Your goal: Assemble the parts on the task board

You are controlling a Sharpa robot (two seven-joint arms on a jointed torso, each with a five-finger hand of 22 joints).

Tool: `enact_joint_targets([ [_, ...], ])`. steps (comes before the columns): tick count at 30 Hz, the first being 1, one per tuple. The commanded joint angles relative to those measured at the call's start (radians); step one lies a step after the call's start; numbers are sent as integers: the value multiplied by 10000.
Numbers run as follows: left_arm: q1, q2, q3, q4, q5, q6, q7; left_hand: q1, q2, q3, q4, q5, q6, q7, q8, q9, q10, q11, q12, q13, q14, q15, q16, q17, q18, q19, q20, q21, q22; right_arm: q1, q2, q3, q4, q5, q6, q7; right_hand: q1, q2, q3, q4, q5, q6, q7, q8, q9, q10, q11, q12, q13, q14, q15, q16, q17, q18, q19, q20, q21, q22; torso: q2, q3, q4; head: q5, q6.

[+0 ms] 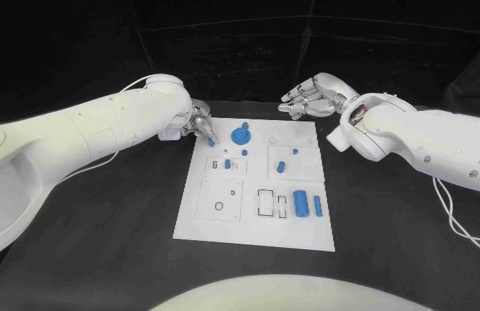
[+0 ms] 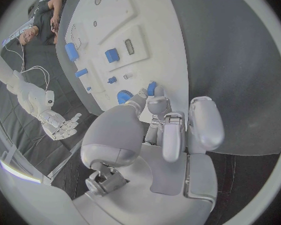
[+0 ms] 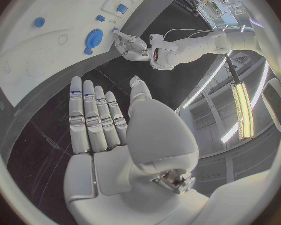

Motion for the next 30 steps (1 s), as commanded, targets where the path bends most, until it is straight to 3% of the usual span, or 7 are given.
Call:
enact_joint_targets([
  [1,2,15,-5,13,-56,27,-34,388,199,634,-399,5,-66,39,10,40,-45,36,-92,-56,1050,-28,64,2634,-14,6,-16,40,12,19,2,7,15,23,58,83,-47,76,-29,-19,64,-8,56,-50,-7,-69,30,-46,-10,-56,20,-23,-10,51,8,63,-37,-3,0,3,-5,-6,-5],
  [8,-12,-79,-4,176,-2,-106,-24,-182,-99,2206,-842,-11,-89,100,182,180,34,101,-123,-170,1050,54,64,2634,-19,0,86,16,26,19,1,7,11,23,75,78,-47,76,-29,-19,64,-8,56,-50,-7,-69,30,-46,-10,-56,20,-23,-10,51,8,63,-37,-3,-7,-1,12,-19,-10],
  [14,-8,-585,0,881,347,-580,2,-634,-346,3068,-958,6,-114,99,390,336,134,79,-44,-154,1050,63,64,2634,-7,8,70,5,39,19,-25,7,-2,23,102,60,-60,78,-34,-14,89,-11,58,-53,-6,-72,33,-49,-9,-59,22,-22,-27,51,12,65,-54,-2,-22,-6,40,-22,-25],
  [25,6,-2099,-13,3387,1025,-2636,128,-974,-616,3889,-1056,12,-153,55,643,517,148,52,-85,-283,1050,30,64,2634,-1,10,57,-38,22,20,-88,5,-42,23,133,39,-69,76,-39,-10,95,-14,59,-54,-6,-75,34,-50,-9,-61,23,-22,-34,51,13,66,-61,-2,-85,-23,159,-58,-91],
  [30,-92,-2666,-23,4344,1089,-3508,188,-1039,-726,4120,-1085,15,-145,42,728,570,208,36,-34,-250,1050,14,64,2634,-12,38,45,6,85,19,-91,5,-67,23,146,45,-69,76,-39,-10,95,-14,59,-54,-6,-75,34,-50,-9,-61,23,-22,-34,51,13,66,-61,-2,-102,-41,219,-46,-99],
])
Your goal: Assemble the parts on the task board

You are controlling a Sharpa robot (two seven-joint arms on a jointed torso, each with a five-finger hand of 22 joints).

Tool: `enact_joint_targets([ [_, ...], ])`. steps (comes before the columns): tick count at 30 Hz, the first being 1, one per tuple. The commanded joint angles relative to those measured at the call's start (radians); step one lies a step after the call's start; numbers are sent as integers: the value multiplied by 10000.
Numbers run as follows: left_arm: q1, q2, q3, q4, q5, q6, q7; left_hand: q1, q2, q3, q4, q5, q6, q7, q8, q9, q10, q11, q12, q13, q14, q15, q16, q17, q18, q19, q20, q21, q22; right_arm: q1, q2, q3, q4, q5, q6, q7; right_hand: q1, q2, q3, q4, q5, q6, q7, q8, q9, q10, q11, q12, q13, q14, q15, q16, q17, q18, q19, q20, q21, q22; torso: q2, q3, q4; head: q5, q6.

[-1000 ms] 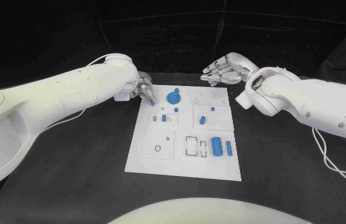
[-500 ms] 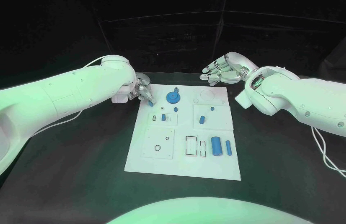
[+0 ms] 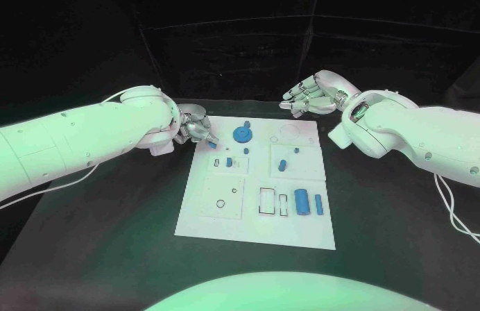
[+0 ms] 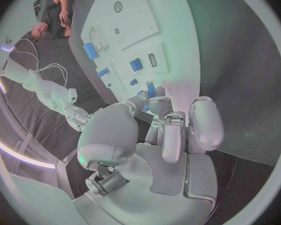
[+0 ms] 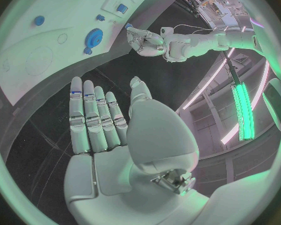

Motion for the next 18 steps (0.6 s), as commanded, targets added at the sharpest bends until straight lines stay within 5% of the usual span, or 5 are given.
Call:
enact_joint_targets([
  [1,-76,-255,-7,504,309,-1441,163,-66,-47,1276,-1168,35,-17,-52,82,23,107,-5,69,32,1053,8,65,2635,-14,44,42,14,30,20,3,6,-11,21,80,60,-27,34,-39,-10,38,-14,59,-55,-6,-38,-3,-50,-9,-61,23,-21,-17,51,13,66,-63,-2,-10,-21,48,17,9],
  [8,-332,-587,-17,1094,-57,-2203,220,-78,-83,1346,-1175,36,-19,-58,105,38,99,-11,43,-13,1053,1,65,2635,-13,48,37,12,29,19,13,5,-37,21,103,61,-36,32,-44,-6,43,-17,60,-56,-6,-41,-1,-52,-10,-64,24,-21,-25,50,14,68,-72,-2,6,-8,-10,103,-15],
  [18,-466,-663,-191,1219,-930,-1803,203,-100,-125,1388,-1170,34,-20,-60,125,50,107,-12,46,-14,1053,-3,65,2635,-17,56,33,27,51,18,12,4,-55,21,208,84,-42,29,-50,-5,51,-33,65,-66,-9,-57,4,-61,-12,-79,30,-27,-40,48,7,72,-91,-4,-4,-5,12,85,-58],
])
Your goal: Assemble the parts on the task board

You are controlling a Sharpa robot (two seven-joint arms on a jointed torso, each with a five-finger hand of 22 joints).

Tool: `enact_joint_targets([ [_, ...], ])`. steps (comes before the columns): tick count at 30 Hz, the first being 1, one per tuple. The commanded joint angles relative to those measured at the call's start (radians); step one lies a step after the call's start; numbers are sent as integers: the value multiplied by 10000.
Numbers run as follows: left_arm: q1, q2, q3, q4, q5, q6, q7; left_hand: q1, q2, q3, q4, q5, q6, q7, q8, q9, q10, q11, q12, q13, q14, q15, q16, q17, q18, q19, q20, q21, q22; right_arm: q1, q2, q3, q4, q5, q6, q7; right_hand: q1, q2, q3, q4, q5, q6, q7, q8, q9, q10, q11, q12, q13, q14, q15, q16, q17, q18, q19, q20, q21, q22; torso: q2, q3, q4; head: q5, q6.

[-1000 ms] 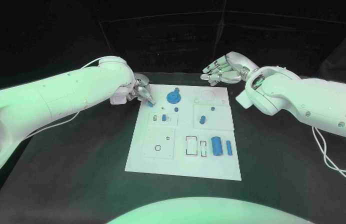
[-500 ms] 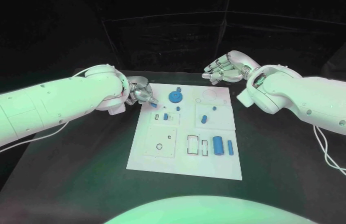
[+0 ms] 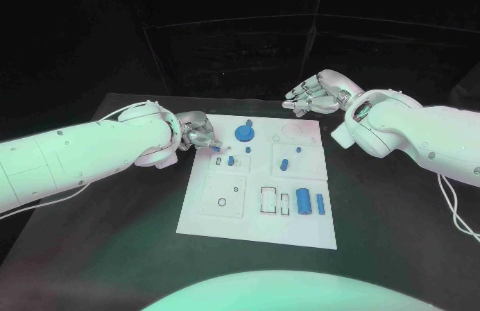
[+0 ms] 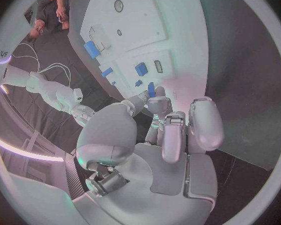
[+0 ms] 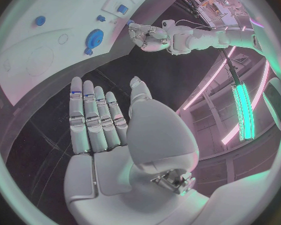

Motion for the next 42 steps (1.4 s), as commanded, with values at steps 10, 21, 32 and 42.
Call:
enact_joint_targets([
  [10,-103,123,-122,-64,-1539,737,80,54,14,1036,-981,63,14,-61,69,22,82,21,57,20,1053,-3,64,2635,-21,62,32,41,34,17,25,5,-5,21,118,107,-43,30,-51,-6,53,-39,67,-69,-9,-65,7,-65,-12,-50,-4,-28,-22,48,4,74,-65,-4,5,4,-8,1,-25],
  [21,-167,262,-145,-152,-1752,964,63,45,-12,1048,-978,62,16,-65,80,28,93,18,70,32,1053,-3,64,2635,-22,64,31,44,38,16,39,5,-7,21,128,112,-43,30,-51,-6,53,-39,67,-69,-9,-65,7,-65,-12,-50,-4,-28,-22,48,4,74,-65,-4,2,4,1,6,-39],
  [32,-200,304,-149,-90,-1743,1025,55,32,-14,1063,-959,62,26,-69,94,35,108,16,87,49,1053,-4,64,2635,-24,66,31,48,45,16,52,5,-10,21,135,113,-43,30,-51,-6,53,-39,67,-69,-9,-65,7,-65,-12,-50,-4,-28,-22,48,4,74,-65,-4,7,4,3,-2,-63],
  [42,-217,313,-149,-41,-1680,1010,53,19,-16,1079,-941,62,36,-73,108,42,127,13,106,68,1053,-5,64,2635,-24,67,29,47,46,15,62,5,-12,21,140,114,-43,30,-51,-6,53,-39,67,-69,-9,-65,7,-65,-12,-50,-4,-28,-22,48,4,74,-65,-4,-2,5,3,-16,-72],
])
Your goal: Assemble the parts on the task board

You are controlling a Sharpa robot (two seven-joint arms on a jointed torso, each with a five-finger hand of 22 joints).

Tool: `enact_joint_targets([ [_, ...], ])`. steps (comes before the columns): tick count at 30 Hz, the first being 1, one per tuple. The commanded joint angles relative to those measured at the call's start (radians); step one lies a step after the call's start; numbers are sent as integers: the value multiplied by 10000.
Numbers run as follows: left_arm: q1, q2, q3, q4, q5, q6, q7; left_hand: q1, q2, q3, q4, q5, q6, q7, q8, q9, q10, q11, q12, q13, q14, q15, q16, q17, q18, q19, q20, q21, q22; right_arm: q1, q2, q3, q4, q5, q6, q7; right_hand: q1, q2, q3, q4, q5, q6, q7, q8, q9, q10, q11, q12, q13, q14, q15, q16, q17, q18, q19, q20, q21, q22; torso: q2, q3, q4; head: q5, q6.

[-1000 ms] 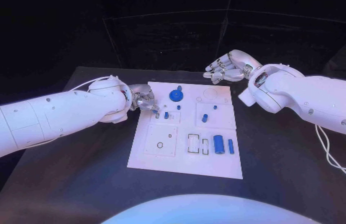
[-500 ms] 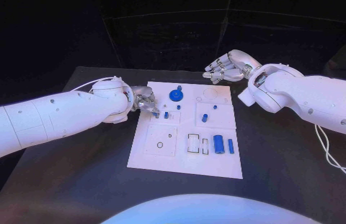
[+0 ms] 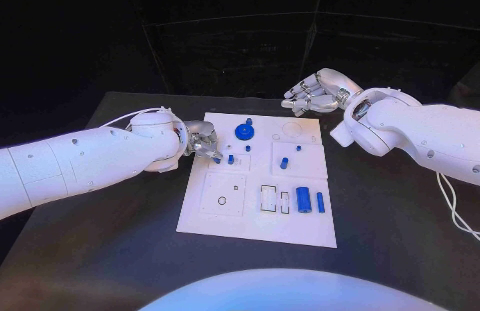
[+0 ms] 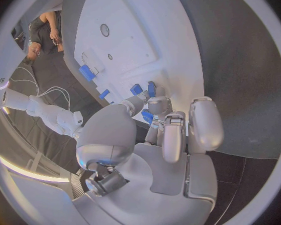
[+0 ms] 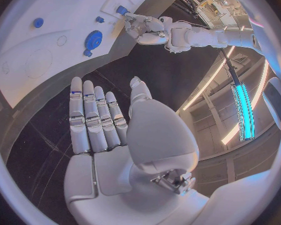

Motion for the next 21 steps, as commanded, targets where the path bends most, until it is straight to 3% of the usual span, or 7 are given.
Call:
enact_joint_targets([
  [1,-4,7,-7,6,-40,167,47,94,35,926,-871,68,14,-58,39,9,58,16,67,9,1053,-5,65,2635,-25,67,29,48,8,18,9,6,5,20,52,96,-43,30,-51,-6,53,-39,67,-69,-9,-65,7,-65,-12,-50,-3,-28,-11,48,4,74,-65,-4,-5,0,5,-11,-8],
  [14,-6,-10,-7,6,-34,523,20,78,21,943,-856,67,24,-64,55,17,57,12,53,-17,1053,-8,65,2635,-26,69,28,52,16,18,13,6,0,20,65,91,-39,38,-49,-10,57,-48,70,-73,-9,-76,11,-71,-12,-61,1,-28,-29,48,0,78,-87,-5,-2,-4,3,-22,-42],
  [21,-5,-5,-7,-22,-4,625,13,-230,-283,917,-726,95,177,-164,210,79,128,-57,119,32,1053,-55,65,2635,-32,86,2,79,66,18,20,6,-4,20,68,90,-39,38,-49,-10,57,-48,70,-73,-9,-76,11,-71,-12,-61,1,-28,-29,48,0,78,-87,-5,1,-3,7,-27,-53],
])
